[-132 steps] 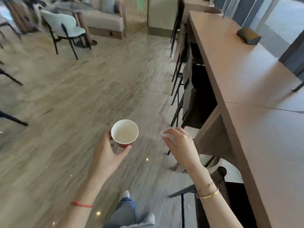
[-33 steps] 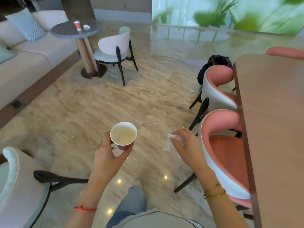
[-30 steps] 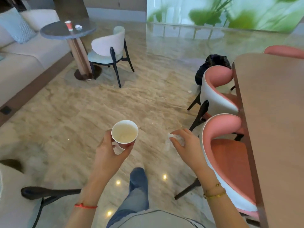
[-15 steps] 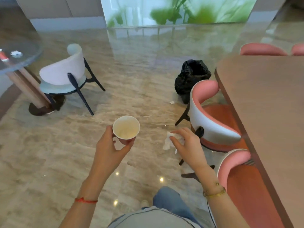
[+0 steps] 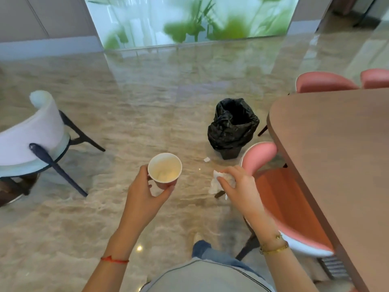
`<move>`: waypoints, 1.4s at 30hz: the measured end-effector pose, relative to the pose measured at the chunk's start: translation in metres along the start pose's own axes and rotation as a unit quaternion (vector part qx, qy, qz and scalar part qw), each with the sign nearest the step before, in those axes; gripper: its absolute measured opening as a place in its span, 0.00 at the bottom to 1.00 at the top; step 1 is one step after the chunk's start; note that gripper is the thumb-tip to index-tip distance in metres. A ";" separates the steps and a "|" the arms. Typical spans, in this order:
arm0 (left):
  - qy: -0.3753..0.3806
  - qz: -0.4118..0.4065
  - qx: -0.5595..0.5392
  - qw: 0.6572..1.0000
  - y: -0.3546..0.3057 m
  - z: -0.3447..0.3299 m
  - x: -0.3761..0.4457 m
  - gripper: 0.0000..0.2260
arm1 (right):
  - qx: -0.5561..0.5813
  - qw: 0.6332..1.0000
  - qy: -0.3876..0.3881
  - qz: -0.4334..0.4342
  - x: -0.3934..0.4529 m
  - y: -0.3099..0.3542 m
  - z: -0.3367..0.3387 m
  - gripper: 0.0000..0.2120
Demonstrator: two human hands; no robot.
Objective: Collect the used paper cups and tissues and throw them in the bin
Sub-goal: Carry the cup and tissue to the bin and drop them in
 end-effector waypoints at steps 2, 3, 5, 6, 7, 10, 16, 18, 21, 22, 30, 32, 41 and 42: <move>0.004 -0.009 -0.003 1.000 -0.005 -0.015 0.055 0.26 | -0.006 1.000 -0.004 -0.001 0.056 -0.010 0.003 0.07; 0.006 -0.013 -0.006 1.000 -0.007 -0.022 0.082 0.26 | -0.009 1.000 -0.004 -0.002 0.082 -0.015 0.004 0.08; 0.008 -0.019 -0.012 1.000 -0.009 -0.035 0.130 0.25 | -0.018 1.000 -0.007 -0.004 0.131 -0.025 0.006 0.08; 0.010 -0.018 -0.013 1.000 -0.009 -0.041 0.153 0.25 | -0.022 1.000 -0.010 -0.003 0.154 -0.029 0.007 0.08; 0.013 -0.017 -0.015 1.000 -0.009 -0.046 0.174 0.25 | -0.025 1.000 -0.015 -0.003 0.175 -0.034 0.007 0.07; 0.028 -0.020 -0.017 0.999 -0.006 -0.067 0.240 0.26 | -0.029 0.999 -0.028 -0.014 0.236 -0.051 0.005 0.07; 0.071 -0.044 -0.014 0.996 0.009 -0.123 0.375 0.25 | -0.027 0.996 -0.042 -0.077 0.345 -0.106 -0.013 0.07; 0.088 -0.053 -0.015 0.995 0.014 -0.142 0.423 0.26 | -0.029 0.994 -0.046 -0.097 0.384 -0.123 -0.018 0.06; 0.118 -0.066 -0.017 0.991 0.018 -0.171 0.495 0.26 | -0.030 0.990 -0.064 -0.123 0.441 -0.144 -0.022 0.06; 0.131 -0.073 -0.016 0.989 0.017 -0.183 0.522 0.26 | -0.034 0.988 -0.074 -0.132 0.462 -0.153 -0.022 0.06; 0.237 -0.116 0.019 0.964 0.006 -0.298 0.675 0.31 | -0.052 0.966 -0.138 -0.212 0.577 -0.212 -0.001 0.07; 0.260 -0.125 0.027 0.957 0.004 -0.333 0.703 0.31 | -0.057 0.959 -0.145 -0.239 0.600 -0.232 0.005 0.08; 0.331 -0.091 0.040 0.938 0.000 -0.486 0.800 0.29 | -0.059 0.941 -0.106 -0.317 0.695 -0.346 0.011 0.10; 0.337 -0.085 0.041 0.937 0.000 -0.501 0.808 0.29 | -0.059 0.939 -0.096 -0.325 0.704 -0.359 0.011 0.10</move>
Point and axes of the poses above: each hand's wrist, its own x-axis towards the middle knuckle, its own z-axis out of the back of the hand, y = z × x, the point moved 5 cm from there along x, towards the middle knuckle
